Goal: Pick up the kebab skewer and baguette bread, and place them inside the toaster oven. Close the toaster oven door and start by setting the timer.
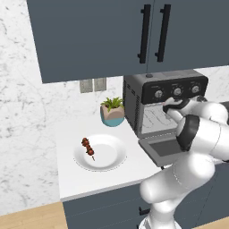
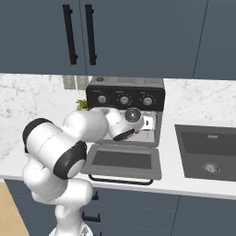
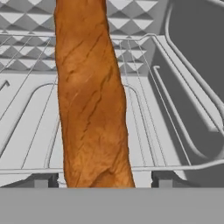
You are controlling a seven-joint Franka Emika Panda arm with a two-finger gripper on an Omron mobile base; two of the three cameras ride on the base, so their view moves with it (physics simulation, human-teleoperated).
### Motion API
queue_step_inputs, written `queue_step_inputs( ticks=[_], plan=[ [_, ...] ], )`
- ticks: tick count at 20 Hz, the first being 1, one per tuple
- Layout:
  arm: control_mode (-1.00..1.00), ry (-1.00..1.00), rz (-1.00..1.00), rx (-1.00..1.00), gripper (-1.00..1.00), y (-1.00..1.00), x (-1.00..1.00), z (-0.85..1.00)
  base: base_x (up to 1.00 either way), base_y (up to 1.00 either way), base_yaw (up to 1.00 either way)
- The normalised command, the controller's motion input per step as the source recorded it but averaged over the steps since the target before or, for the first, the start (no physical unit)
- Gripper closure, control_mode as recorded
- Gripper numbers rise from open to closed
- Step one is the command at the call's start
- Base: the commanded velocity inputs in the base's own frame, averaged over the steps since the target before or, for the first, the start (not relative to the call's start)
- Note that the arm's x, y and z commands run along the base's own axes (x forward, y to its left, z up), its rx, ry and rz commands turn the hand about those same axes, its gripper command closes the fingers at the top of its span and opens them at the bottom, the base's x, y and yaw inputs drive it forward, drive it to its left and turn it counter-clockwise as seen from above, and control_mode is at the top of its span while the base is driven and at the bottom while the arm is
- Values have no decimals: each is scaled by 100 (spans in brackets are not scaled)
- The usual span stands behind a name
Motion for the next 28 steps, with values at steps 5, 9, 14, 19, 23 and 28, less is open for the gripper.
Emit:
queue_step_inputs(
  ticks=[5, 9, 14, 19, 23, 28],
  plan=[
    [-100, 0, 0, 0, -100, 0, -11, 60, 0, 0, 0],
    [-100, 2, 0, 0, -100, 0, -40, 53, 0, 0, 0],
    [-100, 5, 0, 0, -100, 0, -58, 35, 0, 0, 0],
    [-100, 8, 0, 0, -100, 30, -72, 30, 0, 0, 0],
    [-100, 11, -1, 0, -100, 78, -48, 32, 0, 0, 0],
    [-100, 13, -2, 0, -100, 86, -47, 25, 0, 0, 0]
  ],
)
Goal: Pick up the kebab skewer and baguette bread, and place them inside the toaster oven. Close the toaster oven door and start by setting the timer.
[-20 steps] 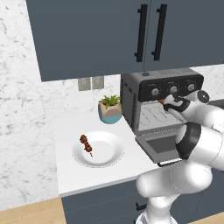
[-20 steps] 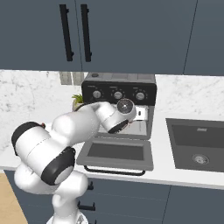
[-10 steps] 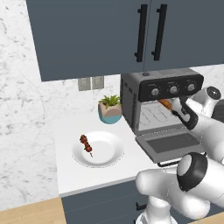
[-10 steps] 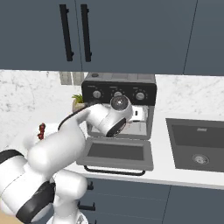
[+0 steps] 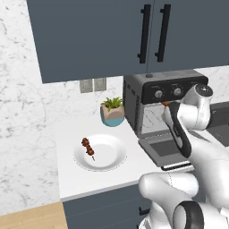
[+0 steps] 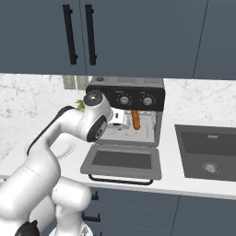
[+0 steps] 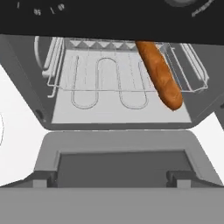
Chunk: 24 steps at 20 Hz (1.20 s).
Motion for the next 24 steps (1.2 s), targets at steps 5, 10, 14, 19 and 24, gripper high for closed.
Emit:
queue_step_inputs(
  ticks=[5, 10, 14, 19, 24],
  plan=[
    [-100, 11, -3, 2, -100, 81, -40, 20, 0, 0, 0],
    [-100, 8, -3, 4, -100, 81, -29, 17, 0, 0, 0],
    [-100, 5, -4, 5, -100, 89, -20, 9, 0, 0, 0],
    [-100, 2, -1, 8, -100, 85, -14, 1, 0, 0, 0],
    [-100, 6, 0, 6, -100, 86, -4, 0, 0, 0, 0]
  ],
)
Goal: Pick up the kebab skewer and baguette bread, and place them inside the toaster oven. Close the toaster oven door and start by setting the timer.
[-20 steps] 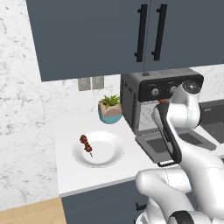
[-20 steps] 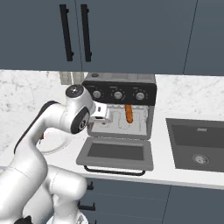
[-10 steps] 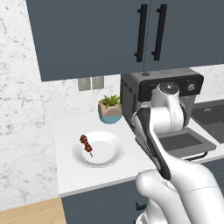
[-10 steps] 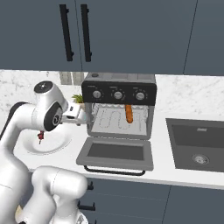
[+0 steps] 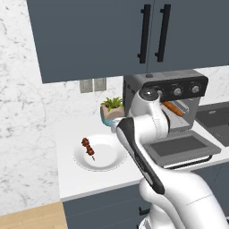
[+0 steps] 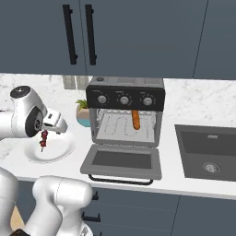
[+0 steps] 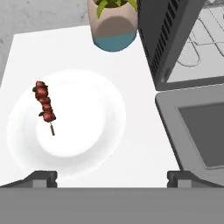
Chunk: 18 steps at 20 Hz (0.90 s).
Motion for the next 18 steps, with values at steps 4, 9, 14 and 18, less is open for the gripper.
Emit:
queue_step_inputs(
  ticks=[4, 9, 14, 18],
  plan=[
    [-100, 8, 0, 4, -100, 81, 0, -3, 0, 0, 0],
    [-100, 5, 0, 6, -100, 71, 0, -18, 0, 0, 0],
    [-100, 3, 12, 4, -100, 27, 13, -28, 0, 0, 0],
    [-100, 0, 30, 0, -100, 6, 22, -49, 0, 0, 0]
  ],
)
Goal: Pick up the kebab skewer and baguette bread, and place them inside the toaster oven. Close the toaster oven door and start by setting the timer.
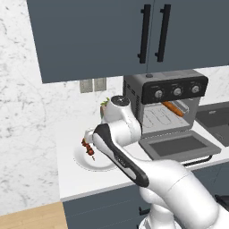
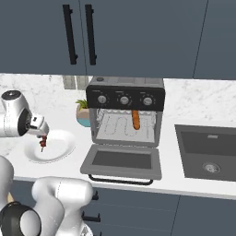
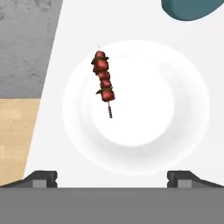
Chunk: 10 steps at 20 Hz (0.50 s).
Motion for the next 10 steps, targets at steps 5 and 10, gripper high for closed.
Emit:
queue_step_inputs(
  ticks=[5, 10],
  plan=[
    [-100, -2, 10, -3, -100, 16, 20, -52, 0, 0, 0],
    [-100, -1, 0, -3, -100, 26, 21, -49, 0, 0, 0]
  ],
)
